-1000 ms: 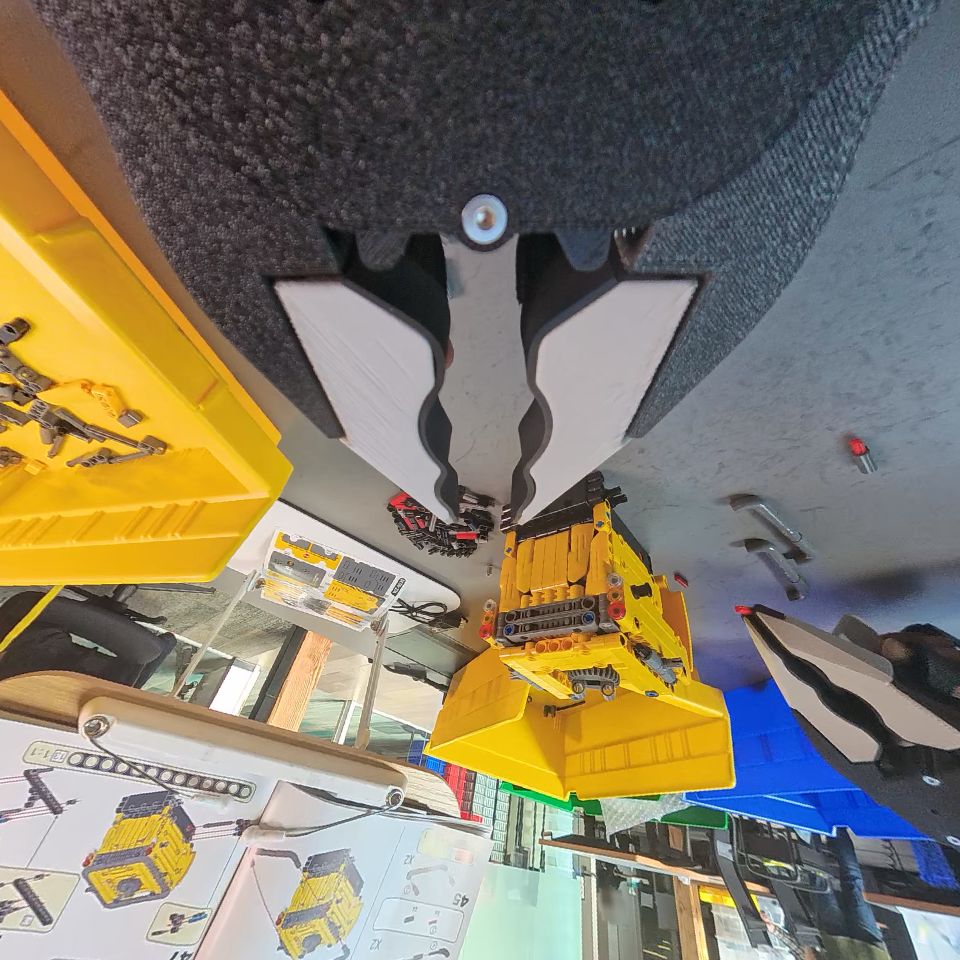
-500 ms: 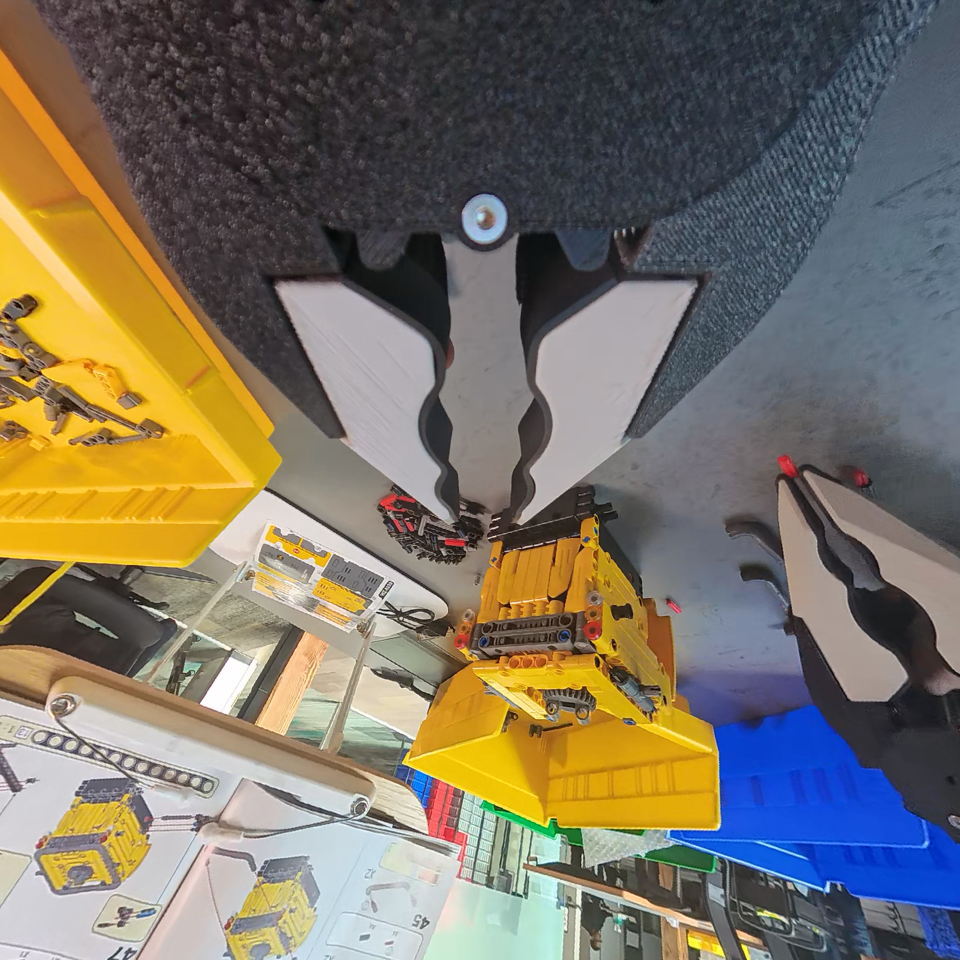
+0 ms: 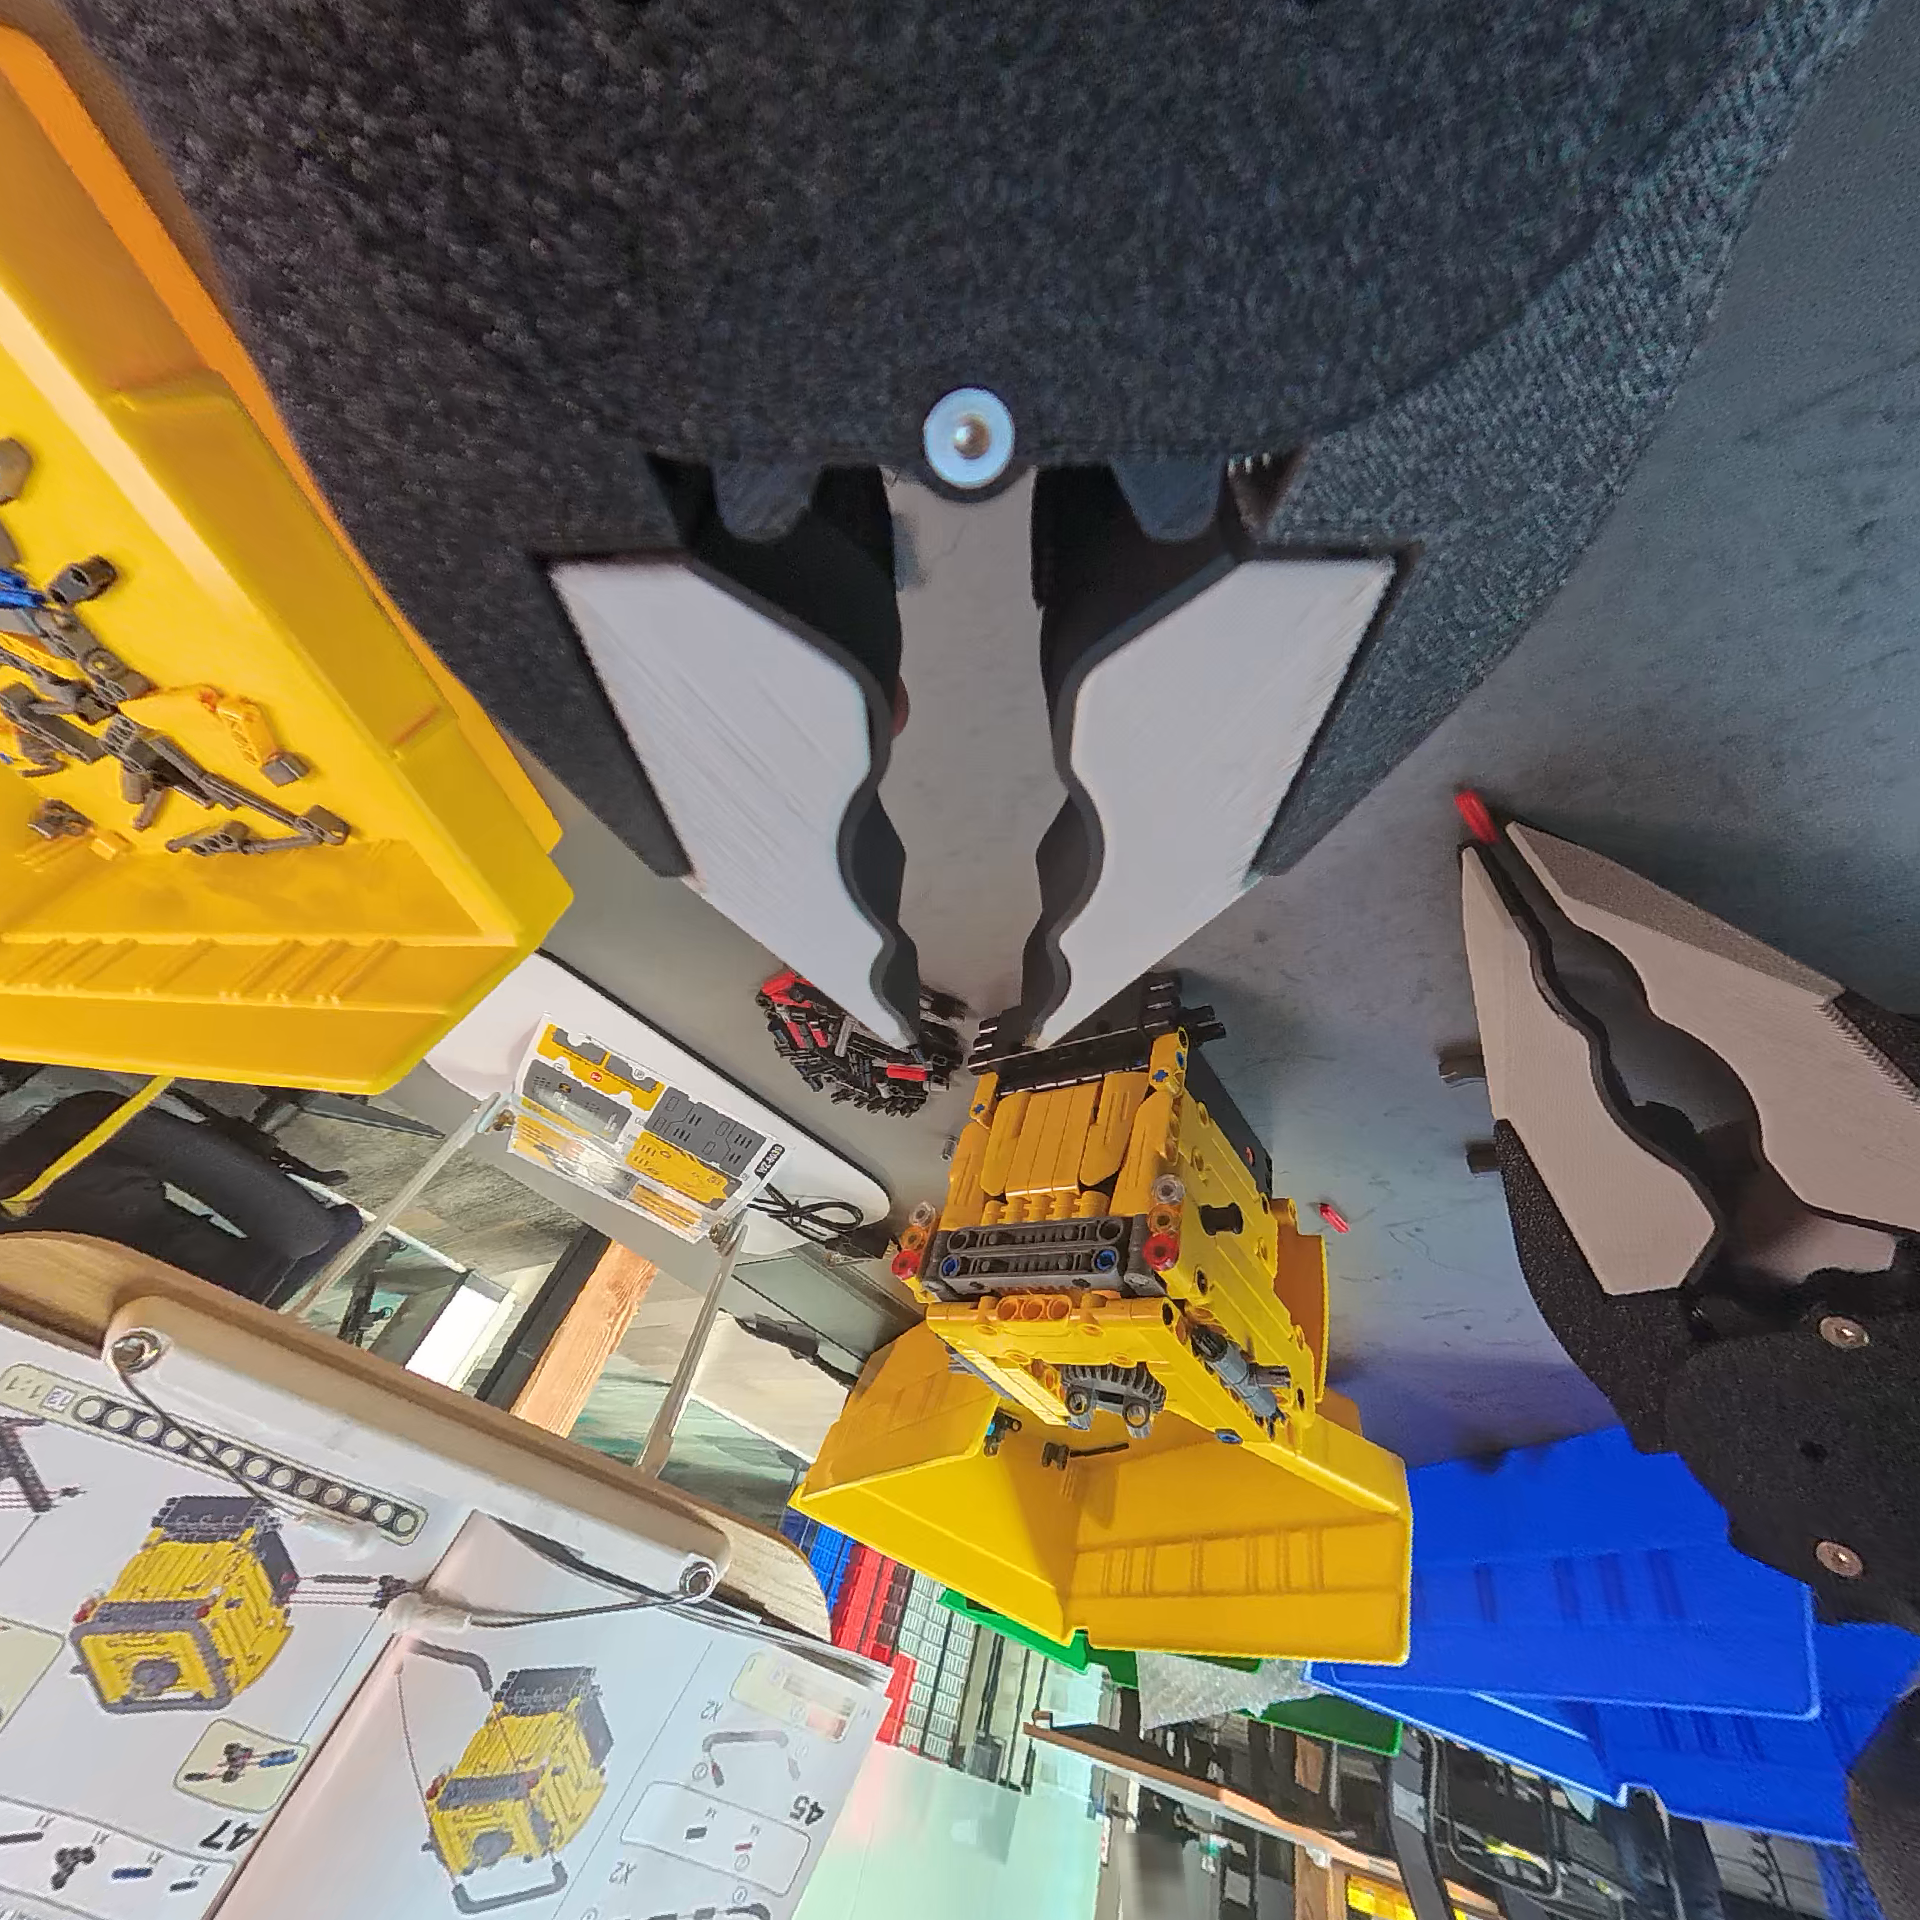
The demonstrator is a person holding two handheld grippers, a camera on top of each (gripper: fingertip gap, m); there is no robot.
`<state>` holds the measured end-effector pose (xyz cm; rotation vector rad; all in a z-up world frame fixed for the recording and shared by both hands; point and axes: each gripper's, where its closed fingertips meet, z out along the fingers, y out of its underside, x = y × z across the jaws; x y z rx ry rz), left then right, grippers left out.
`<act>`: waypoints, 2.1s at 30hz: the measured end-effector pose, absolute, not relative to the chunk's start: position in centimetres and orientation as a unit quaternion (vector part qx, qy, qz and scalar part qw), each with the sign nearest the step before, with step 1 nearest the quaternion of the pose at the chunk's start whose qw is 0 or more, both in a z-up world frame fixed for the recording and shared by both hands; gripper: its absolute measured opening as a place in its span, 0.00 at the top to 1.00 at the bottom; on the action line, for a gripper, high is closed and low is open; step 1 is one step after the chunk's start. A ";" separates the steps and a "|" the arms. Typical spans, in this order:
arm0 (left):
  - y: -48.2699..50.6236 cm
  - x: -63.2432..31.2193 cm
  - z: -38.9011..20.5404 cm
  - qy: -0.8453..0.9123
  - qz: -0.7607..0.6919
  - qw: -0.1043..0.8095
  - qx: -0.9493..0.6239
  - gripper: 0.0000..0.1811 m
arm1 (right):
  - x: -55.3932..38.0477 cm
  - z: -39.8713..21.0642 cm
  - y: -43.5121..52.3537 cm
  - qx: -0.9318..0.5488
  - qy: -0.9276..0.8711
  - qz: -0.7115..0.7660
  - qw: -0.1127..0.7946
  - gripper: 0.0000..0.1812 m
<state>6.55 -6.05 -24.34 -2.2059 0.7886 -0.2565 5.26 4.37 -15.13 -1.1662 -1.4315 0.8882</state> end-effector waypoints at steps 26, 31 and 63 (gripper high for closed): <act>-6.2 4.7 -23.1 0.287 -0.108 0.408 -0.860 0.92 | 12.3 -22.6 9.1 -0.643 -0.678 0.226 0.275 0.89; -6.1 2.9 -21.6 0.249 -0.114 0.437 -0.857 0.93 | 12.5 -23.2 8.8 -0.647 -0.683 0.227 0.254 0.90; -7.7 -11.0 -24.3 0.118 -0.009 0.378 -0.918 0.99 | 11.1 -24.2 8.2 -0.621 -0.701 0.230 0.265 0.96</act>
